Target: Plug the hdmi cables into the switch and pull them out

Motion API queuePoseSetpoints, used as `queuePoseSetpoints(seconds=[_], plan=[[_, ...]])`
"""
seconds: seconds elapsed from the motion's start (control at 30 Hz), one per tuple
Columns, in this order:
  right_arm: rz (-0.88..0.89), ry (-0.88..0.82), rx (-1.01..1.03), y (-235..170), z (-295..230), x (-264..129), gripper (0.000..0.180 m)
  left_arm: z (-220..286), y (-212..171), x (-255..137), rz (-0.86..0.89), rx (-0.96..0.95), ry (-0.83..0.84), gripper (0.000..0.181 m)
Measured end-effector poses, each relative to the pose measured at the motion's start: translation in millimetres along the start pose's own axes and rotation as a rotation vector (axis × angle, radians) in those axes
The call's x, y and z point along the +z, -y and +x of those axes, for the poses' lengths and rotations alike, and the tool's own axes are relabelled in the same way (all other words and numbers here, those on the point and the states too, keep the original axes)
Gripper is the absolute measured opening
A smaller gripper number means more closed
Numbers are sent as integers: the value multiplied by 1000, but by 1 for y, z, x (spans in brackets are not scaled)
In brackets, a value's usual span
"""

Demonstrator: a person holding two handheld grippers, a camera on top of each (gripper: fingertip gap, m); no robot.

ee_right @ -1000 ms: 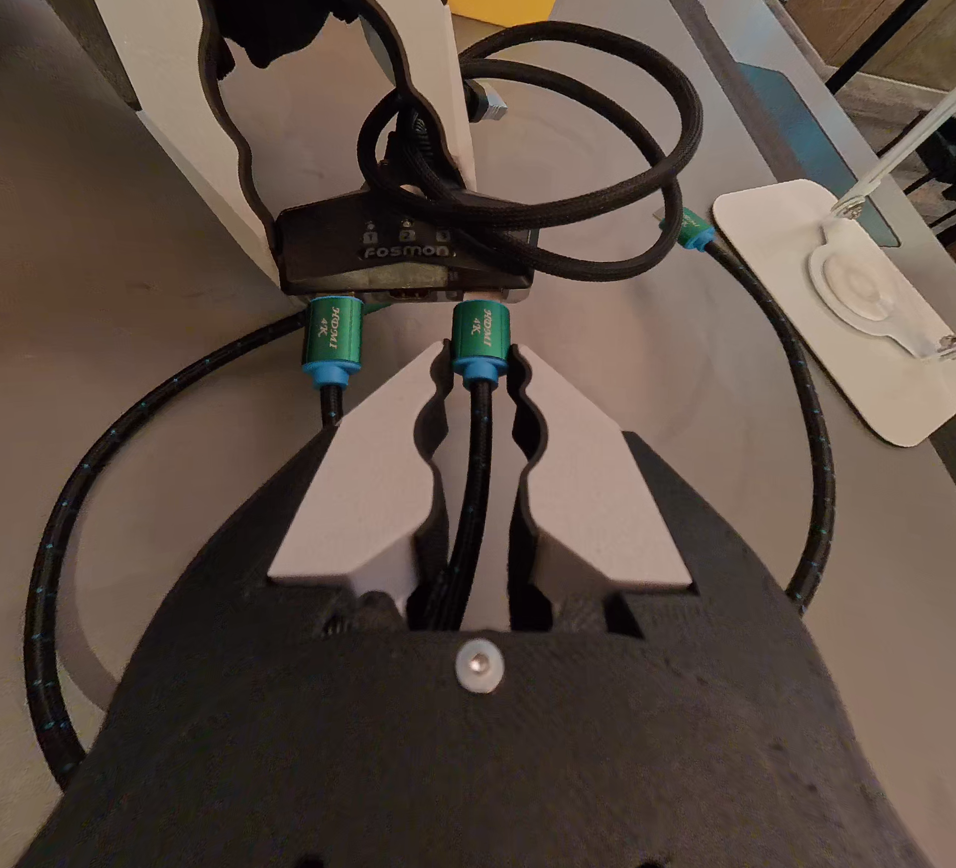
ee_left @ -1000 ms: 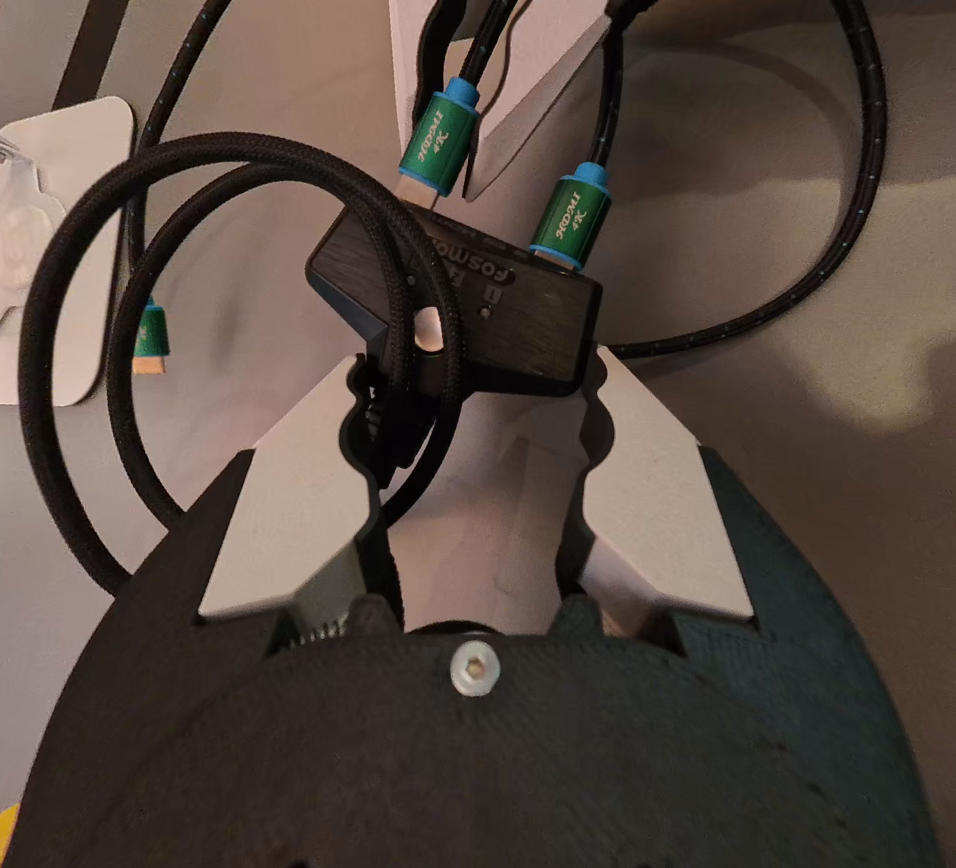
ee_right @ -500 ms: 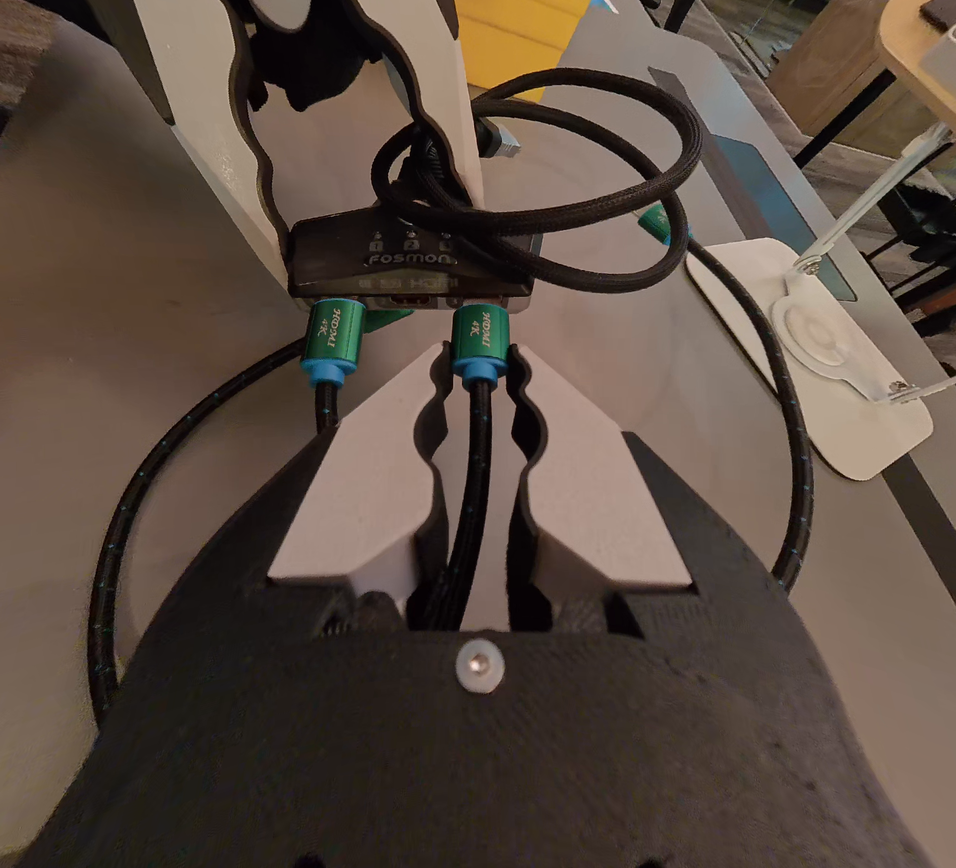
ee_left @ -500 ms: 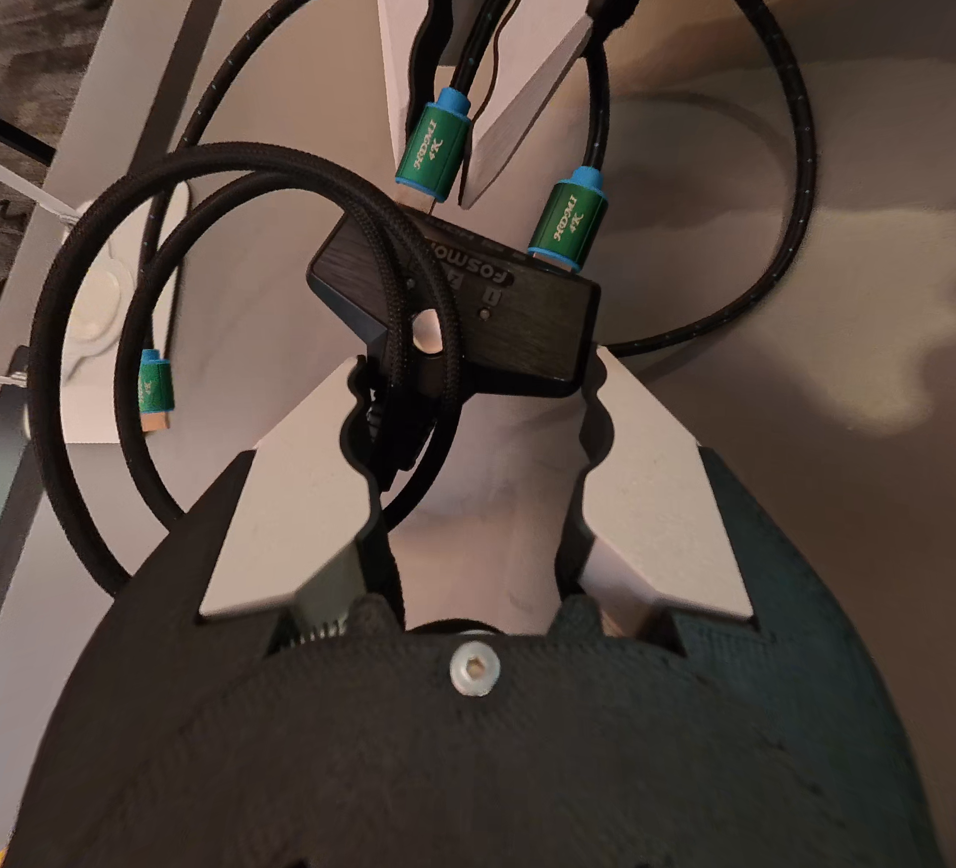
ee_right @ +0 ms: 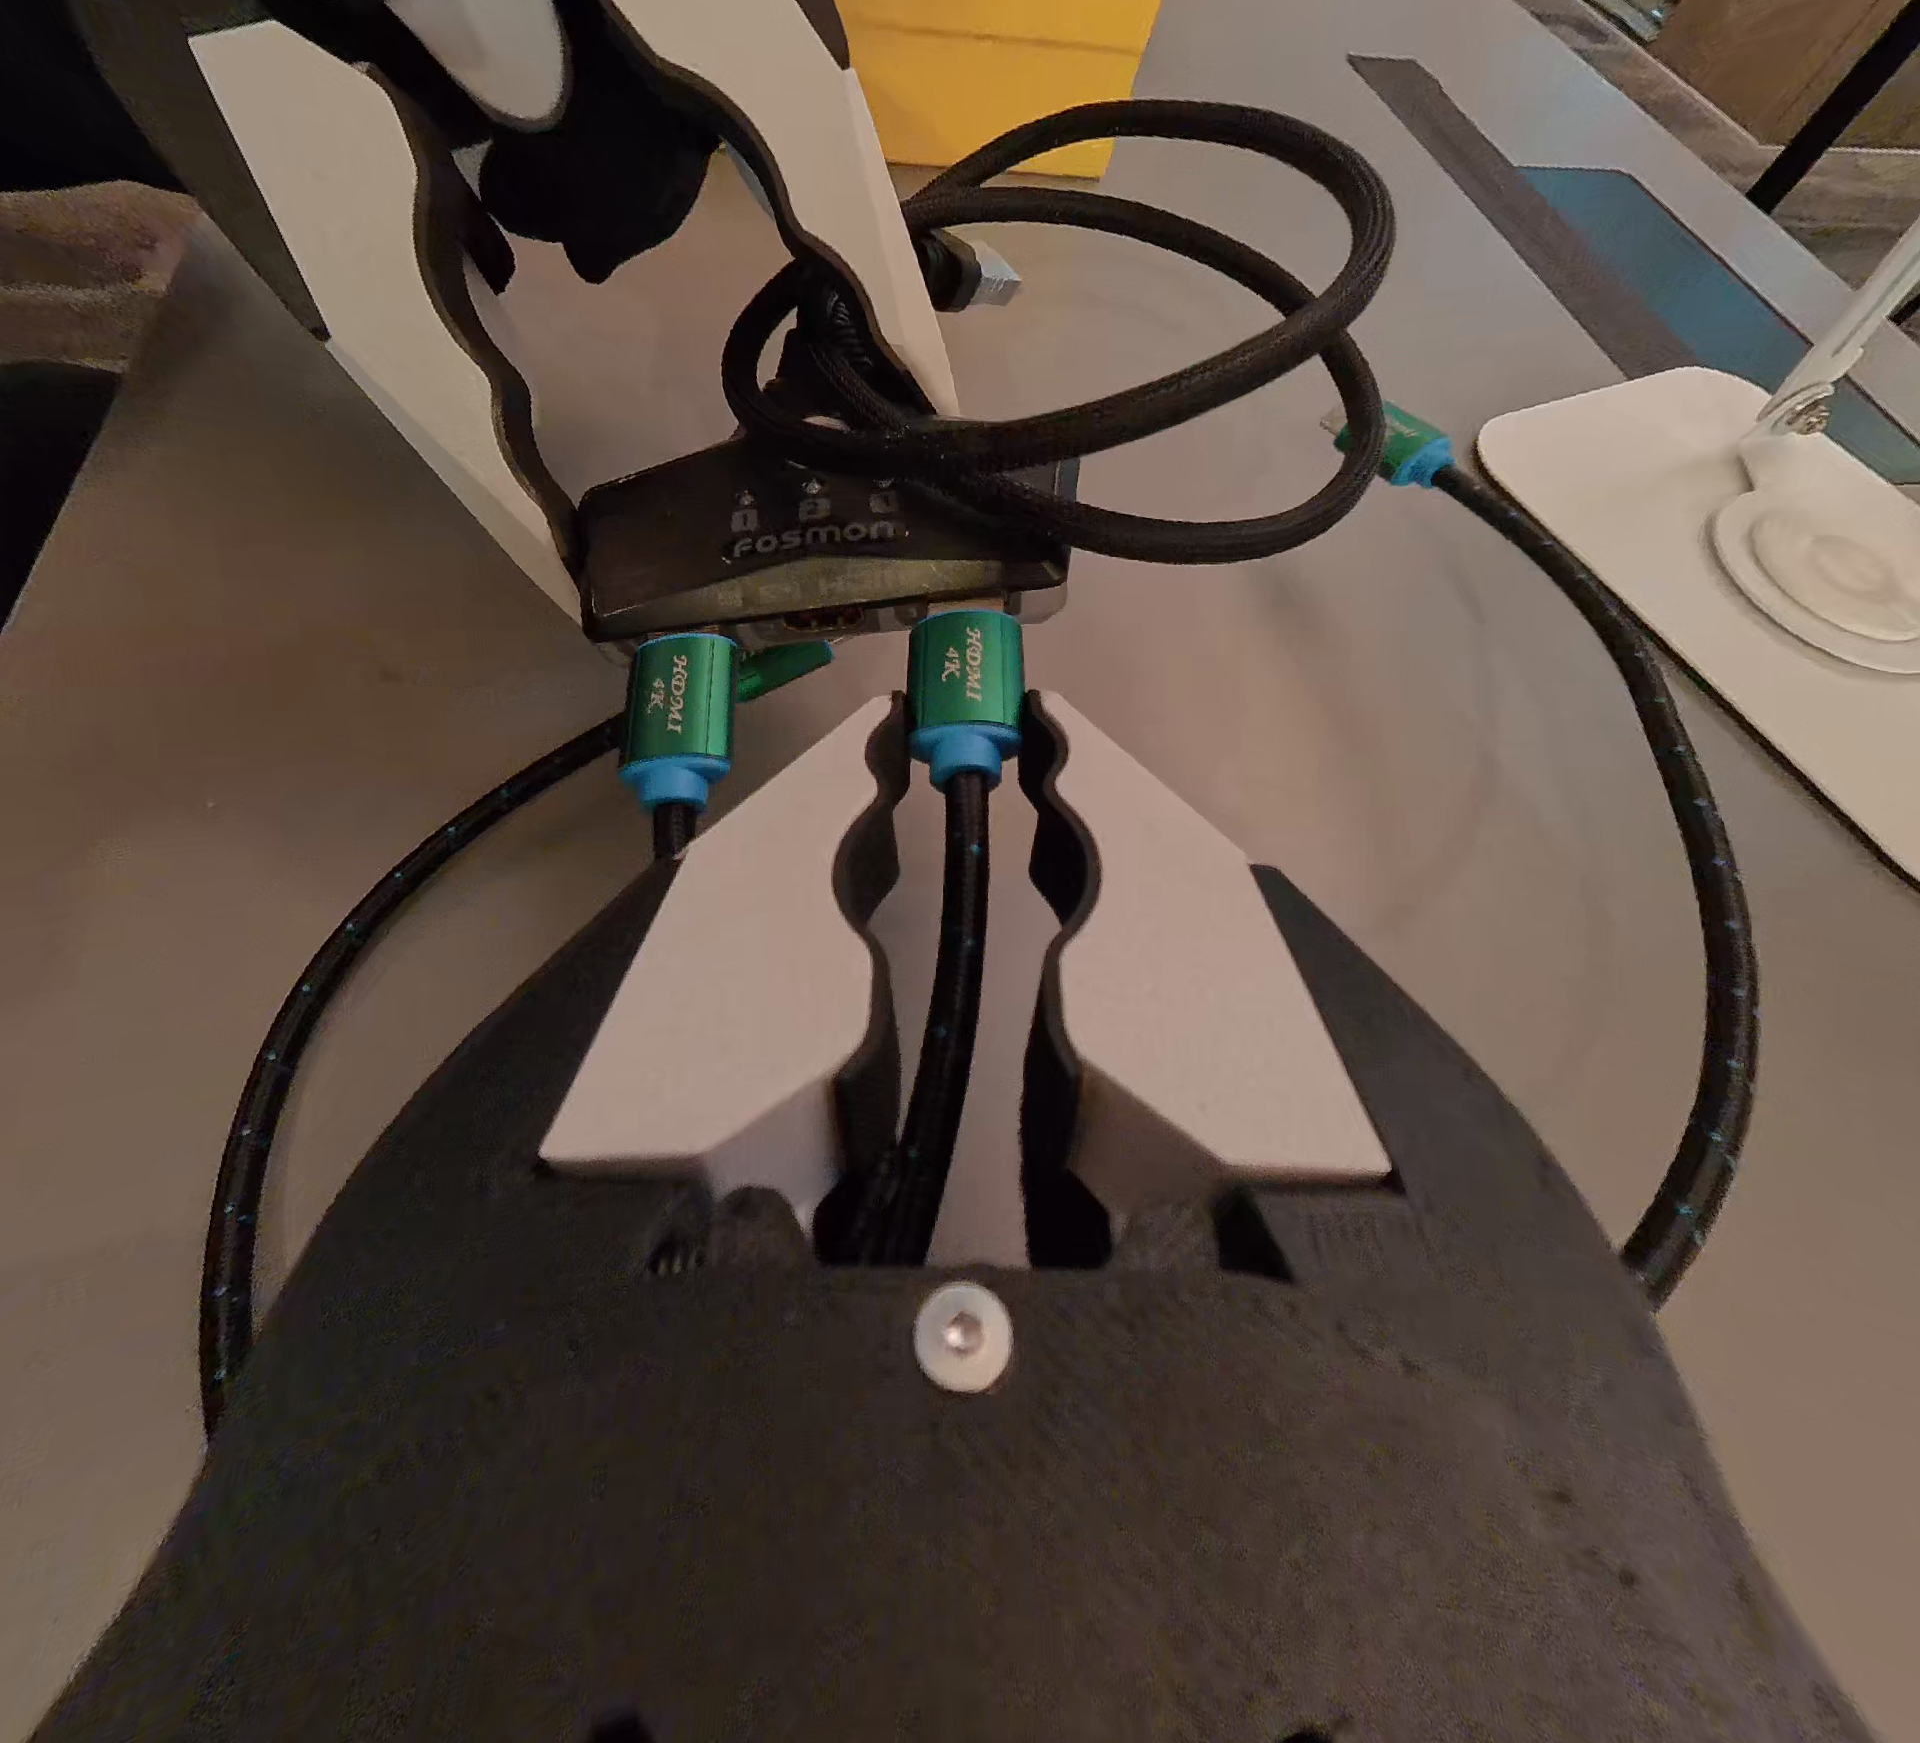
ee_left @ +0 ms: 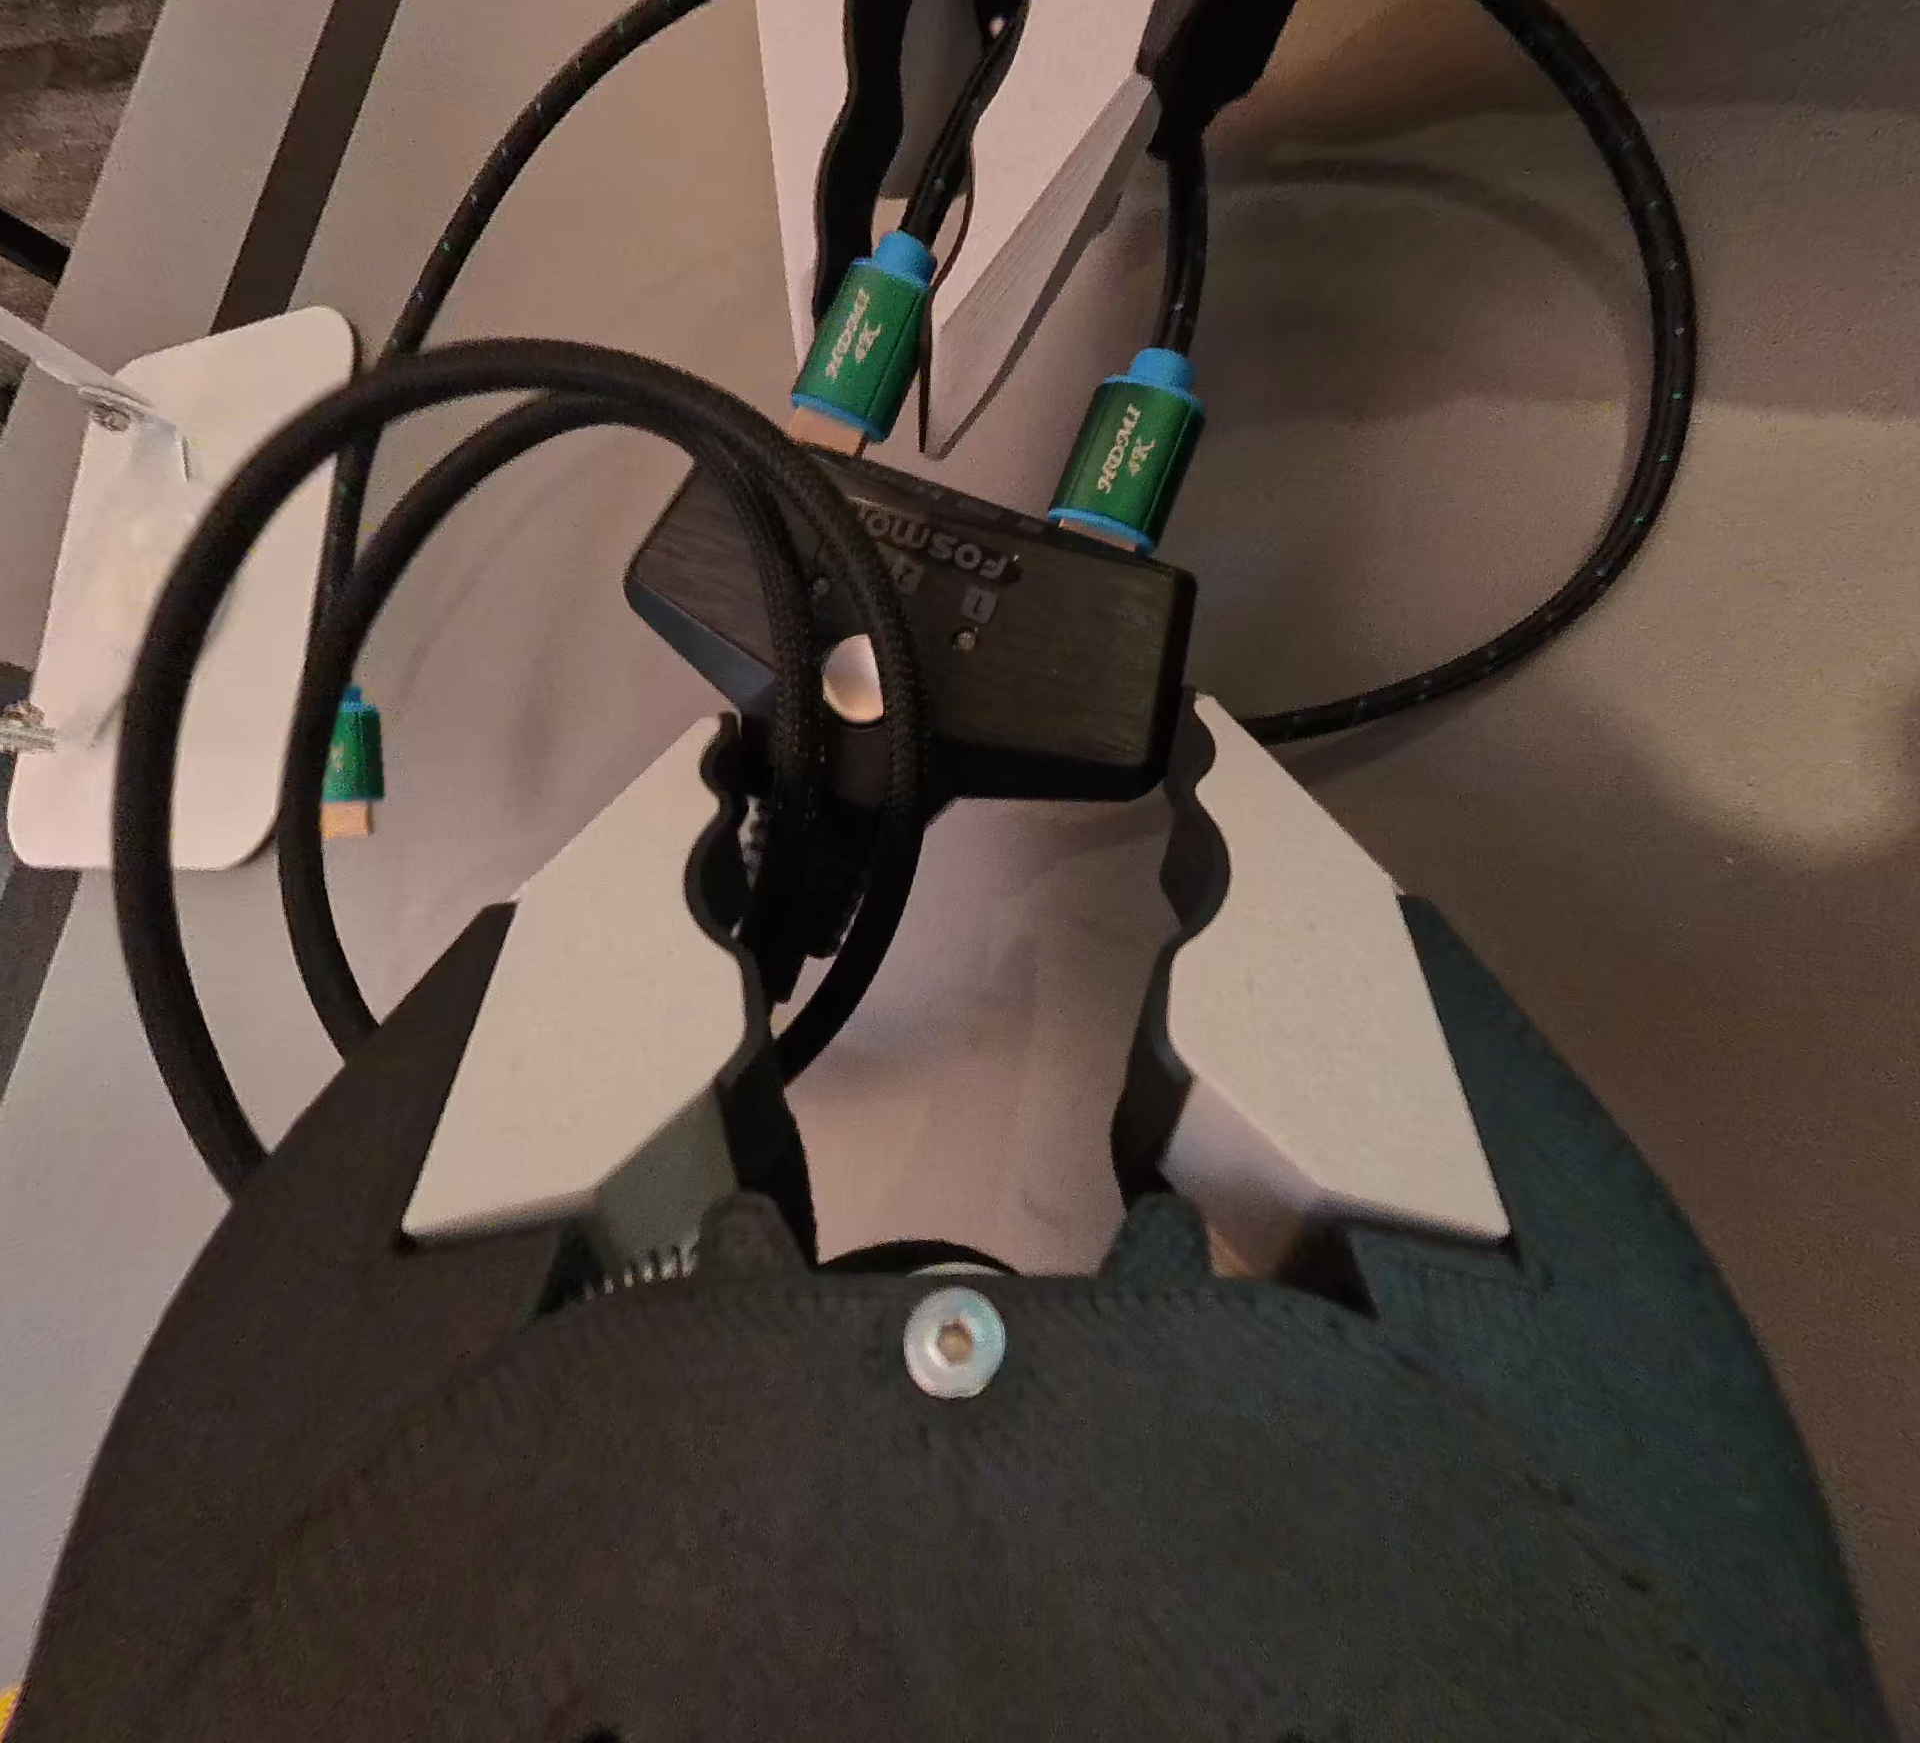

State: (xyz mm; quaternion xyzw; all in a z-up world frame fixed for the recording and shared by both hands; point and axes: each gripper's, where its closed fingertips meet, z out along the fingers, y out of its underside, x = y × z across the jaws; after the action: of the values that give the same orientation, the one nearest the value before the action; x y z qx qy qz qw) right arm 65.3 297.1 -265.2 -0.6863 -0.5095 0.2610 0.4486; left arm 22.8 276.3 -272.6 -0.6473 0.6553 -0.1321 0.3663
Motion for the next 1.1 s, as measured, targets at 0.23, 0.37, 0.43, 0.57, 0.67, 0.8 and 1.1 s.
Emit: queuePoseSetpoints(seconds=[0.23, 0.37, 0.43, 0.57, 0.67, 0.8, 1.1], plan=[[54, 33, 23, 5, 0, 0, 18, -1, 3, -2, 15, -1, -2, 78], [45, 19, -4, 3, 0, 0, 18, 0, 1, 0, 12, -37, -23, 79], [46, 14, -12, 3, -1, 0, 18, 0, 1, 0, 6, -51, -35, 80], [39, 22, -57, 6, -7, 4, 17, 3, -2, 9, -23, -142, -84, 101], [-9, 20, -78, 0, -9, 10, 18, 12, -13, 19, -82, -201, -158, 98], [-8, 17, -79, -2, -11, 9, 18, 13, -13, 21, -79, -175, -152, 96], [30, 4, -116, 18, -10, -2, 17, 4, 4, 10, -65, -50, -59, 95]])
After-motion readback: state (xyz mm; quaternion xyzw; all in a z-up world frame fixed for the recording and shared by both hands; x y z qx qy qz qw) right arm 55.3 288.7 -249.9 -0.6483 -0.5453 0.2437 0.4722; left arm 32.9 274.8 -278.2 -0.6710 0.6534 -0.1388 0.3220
